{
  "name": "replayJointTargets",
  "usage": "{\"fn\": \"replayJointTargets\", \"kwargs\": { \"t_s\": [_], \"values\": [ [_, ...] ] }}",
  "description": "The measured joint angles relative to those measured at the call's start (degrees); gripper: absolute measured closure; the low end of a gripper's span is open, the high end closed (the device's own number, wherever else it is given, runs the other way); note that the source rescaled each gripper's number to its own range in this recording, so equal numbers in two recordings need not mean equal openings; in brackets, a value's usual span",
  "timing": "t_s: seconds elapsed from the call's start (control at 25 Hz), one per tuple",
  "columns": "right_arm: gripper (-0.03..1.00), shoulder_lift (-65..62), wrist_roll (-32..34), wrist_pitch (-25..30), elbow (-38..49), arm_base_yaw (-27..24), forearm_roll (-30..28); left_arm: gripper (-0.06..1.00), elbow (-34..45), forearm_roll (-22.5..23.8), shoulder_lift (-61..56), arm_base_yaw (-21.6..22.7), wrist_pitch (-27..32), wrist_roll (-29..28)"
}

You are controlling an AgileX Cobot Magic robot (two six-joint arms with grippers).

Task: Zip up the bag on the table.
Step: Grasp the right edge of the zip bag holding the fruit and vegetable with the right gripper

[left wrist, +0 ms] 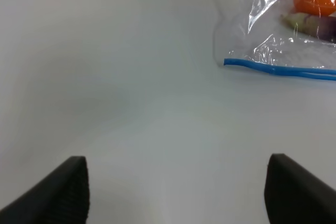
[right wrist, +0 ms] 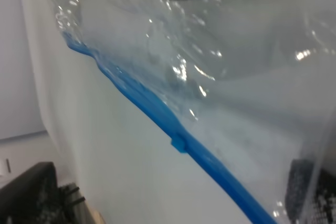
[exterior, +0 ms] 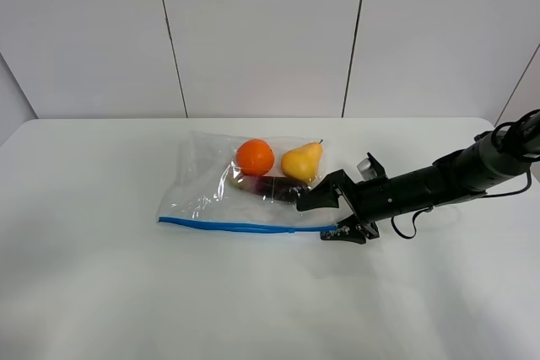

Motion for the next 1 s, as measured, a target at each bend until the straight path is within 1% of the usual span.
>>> {"fn": "replayJointTargets", "kwargs": {
  "t_s": [0.16, 0.24, 0.32, 0.44, 0.52, 0.64, 0.76, 0.84, 1.0],
  "values": [
    [0.02, 0.0, -0.2, 0.0, 0.0, 0.0, 0.0, 0.07, 0.0, 0.0, 0.0, 0.0, 0.0, 0.0],
    [0.06, 0.0, -0.2, 0.0, 0.0, 0.0, -0.1, 0.07, 0.0, 0.0, 0.0, 0.0, 0.0, 0.0],
    [0.15, 0.0, -0.2, 0.0, 0.0, 0.0, -0.1, 0.07, 0.0, 0.0, 0.0, 0.0, 0.0, 0.0],
    [0.33, 0.0, -0.2, 0.1, 0.0, 0.0, -0.1, 0.07, 0.0, 0.0, 0.0, 0.0, 0.0, 0.0],
    [0.41, 0.0, -0.2, 0.2, 0.0, 0.0, -0.1, 0.07, 0.0, 0.0, 0.0, 0.0, 0.0, 0.0],
    [0.48, 0.0, -0.2, 0.2, 0.0, 0.0, -0.2, 0.07, 0.0, 0.0, 0.0, 0.0, 0.0, 0.0],
    [0.50, 0.0, -0.2, 0.2, 0.0, 0.0, -0.5, 0.07, 0.0, 0.0, 0.0, 0.0, 0.0, 0.0],
    [0.53, 0.0, -0.2, 0.3, 0.0, 0.0, -0.7, 0.07, 0.0, 0.0, 0.0, 0.0, 0.0, 0.0],
    [0.68, 0.0, -0.2, 0.4, 0.0, 0.0, -1.4, 0.07, 0.0, 0.0, 0.0, 0.0, 0.0, 0.0]
  ]
}}
